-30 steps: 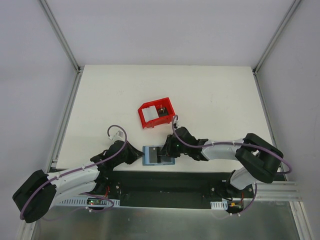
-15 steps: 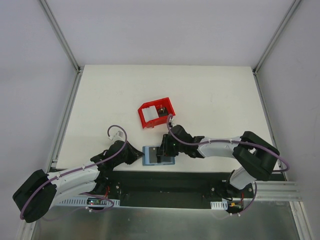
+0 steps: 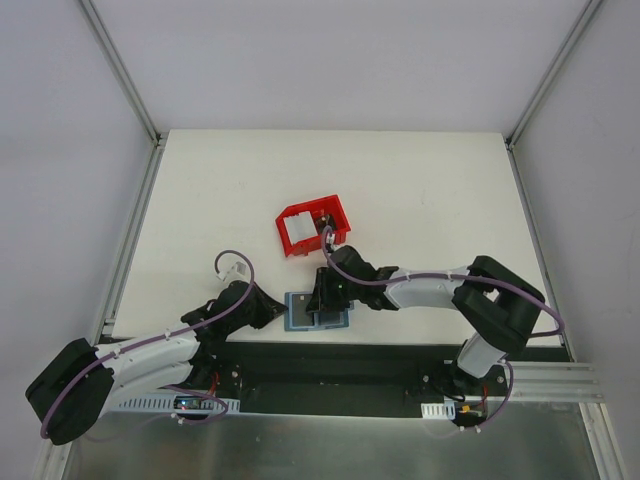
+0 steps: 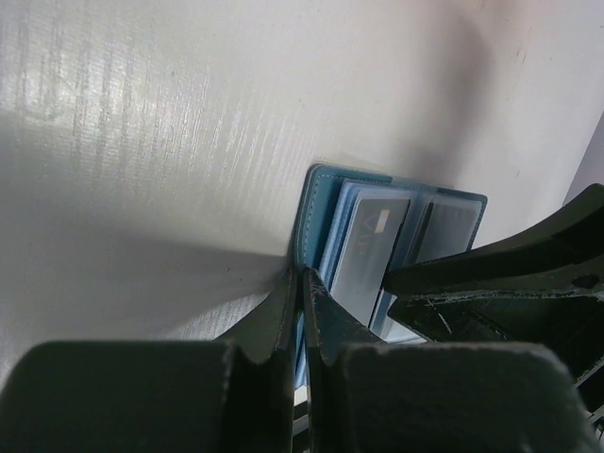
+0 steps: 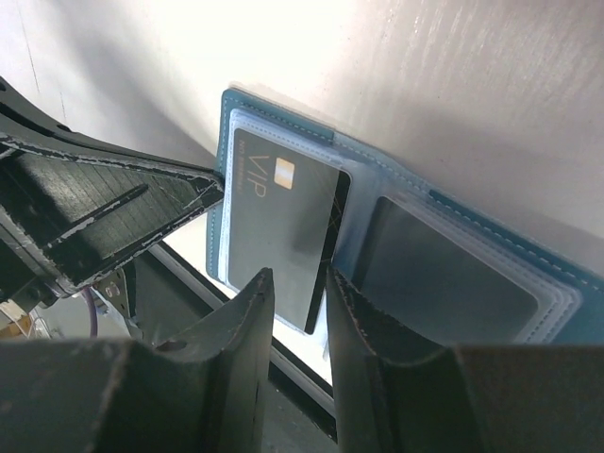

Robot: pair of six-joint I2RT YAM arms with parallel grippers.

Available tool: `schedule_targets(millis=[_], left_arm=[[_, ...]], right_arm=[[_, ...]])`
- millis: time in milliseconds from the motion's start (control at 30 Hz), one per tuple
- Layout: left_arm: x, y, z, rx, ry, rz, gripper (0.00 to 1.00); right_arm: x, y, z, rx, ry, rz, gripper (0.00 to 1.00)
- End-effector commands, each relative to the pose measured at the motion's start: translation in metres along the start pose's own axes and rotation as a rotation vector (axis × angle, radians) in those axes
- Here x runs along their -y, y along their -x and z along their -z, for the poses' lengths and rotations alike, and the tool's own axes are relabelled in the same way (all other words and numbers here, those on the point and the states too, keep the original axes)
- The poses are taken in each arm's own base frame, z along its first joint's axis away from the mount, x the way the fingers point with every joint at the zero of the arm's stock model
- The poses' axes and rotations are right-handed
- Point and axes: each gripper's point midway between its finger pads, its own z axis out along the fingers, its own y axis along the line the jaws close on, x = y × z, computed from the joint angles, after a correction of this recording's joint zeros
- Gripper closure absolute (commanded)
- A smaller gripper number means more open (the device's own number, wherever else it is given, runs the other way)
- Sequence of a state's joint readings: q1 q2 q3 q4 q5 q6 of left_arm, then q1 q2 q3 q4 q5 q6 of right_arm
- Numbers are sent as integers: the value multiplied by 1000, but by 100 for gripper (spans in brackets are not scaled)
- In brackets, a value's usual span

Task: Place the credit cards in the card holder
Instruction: Insert the credit card into the card holder.

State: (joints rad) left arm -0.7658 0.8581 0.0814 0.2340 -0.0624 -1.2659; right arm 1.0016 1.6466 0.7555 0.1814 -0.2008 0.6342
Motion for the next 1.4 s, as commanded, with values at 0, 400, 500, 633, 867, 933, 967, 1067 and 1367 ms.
schedule_targets(millis=[0, 400, 500, 633, 867, 933, 967, 1067, 1367], left_arm=[[-1, 0, 0, 2, 6, -14, 100], [1, 0, 0, 0, -6, -20, 100], [1, 0, 1, 5, -11, -16, 100], [-1, 1, 2, 9, -10, -15, 100], [2, 1, 3, 10, -19, -19, 100], [2, 1, 4, 9, -20, -19, 100], [3, 1, 4, 9, -21, -18, 100], [4, 1, 4, 8, -28, -18, 100], [21, 2, 9, -1, -70, -53, 100]], right_arm=[[-35, 9, 3, 11, 101, 51, 69], [-41, 9, 3, 4, 117, 86, 69], [-25, 12, 9, 29, 32, 105, 69], [-1, 13, 17, 47, -94, 116, 69], [34, 3, 24, 16, -255, 107, 68], [35, 2, 25, 8, -265, 110, 68], [35, 3, 26, 8, -265, 115, 67], [25, 8, 26, 25, -229, 130, 66], [-19, 24, 42, 105, -110, 221, 60]])
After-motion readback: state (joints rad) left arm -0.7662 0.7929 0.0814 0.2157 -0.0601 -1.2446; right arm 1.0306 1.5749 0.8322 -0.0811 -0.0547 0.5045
